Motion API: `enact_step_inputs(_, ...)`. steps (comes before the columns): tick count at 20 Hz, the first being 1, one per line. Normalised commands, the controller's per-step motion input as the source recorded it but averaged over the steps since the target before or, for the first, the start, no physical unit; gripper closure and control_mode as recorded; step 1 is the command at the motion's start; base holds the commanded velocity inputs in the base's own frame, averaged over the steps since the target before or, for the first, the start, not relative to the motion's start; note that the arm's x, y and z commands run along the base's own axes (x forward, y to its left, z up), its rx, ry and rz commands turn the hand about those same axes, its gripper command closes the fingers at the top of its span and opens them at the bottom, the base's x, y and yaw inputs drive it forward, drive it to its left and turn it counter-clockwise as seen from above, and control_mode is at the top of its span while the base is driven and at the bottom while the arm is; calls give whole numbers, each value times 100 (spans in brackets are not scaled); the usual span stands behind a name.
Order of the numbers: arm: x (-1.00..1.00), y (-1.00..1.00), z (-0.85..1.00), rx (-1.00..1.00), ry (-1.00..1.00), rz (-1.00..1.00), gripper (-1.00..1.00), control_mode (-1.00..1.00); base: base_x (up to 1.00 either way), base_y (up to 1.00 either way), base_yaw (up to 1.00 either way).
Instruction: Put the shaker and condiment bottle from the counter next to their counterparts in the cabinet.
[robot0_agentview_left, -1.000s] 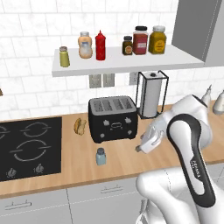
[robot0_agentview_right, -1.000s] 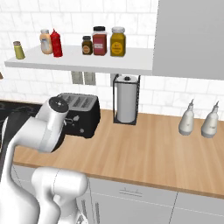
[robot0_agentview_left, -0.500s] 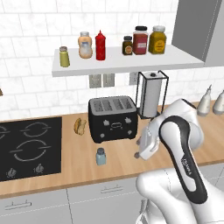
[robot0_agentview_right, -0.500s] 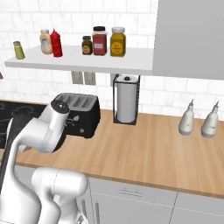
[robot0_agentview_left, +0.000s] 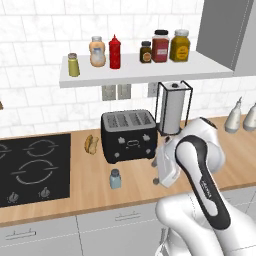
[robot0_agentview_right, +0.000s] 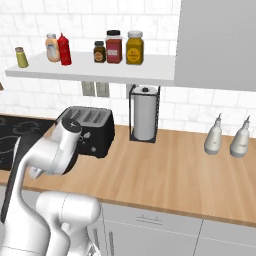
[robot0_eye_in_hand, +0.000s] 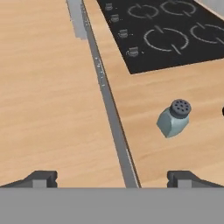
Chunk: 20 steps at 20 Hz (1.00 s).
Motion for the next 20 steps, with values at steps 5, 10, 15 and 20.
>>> enact_step_inputs(5,24,4,-50,0,-19,8,-100,-100,0,0,0)
enact_step_inputs(10,16,6,-46,0,-24,4,-100,-100,0,0,0)
enact_step_inputs(15,14,1,-24,2,-11,1,-100,-100,0,0,0)
enact_step_inputs(20,18,0,-17,12,-1,0,-100,-100,0,0,0)
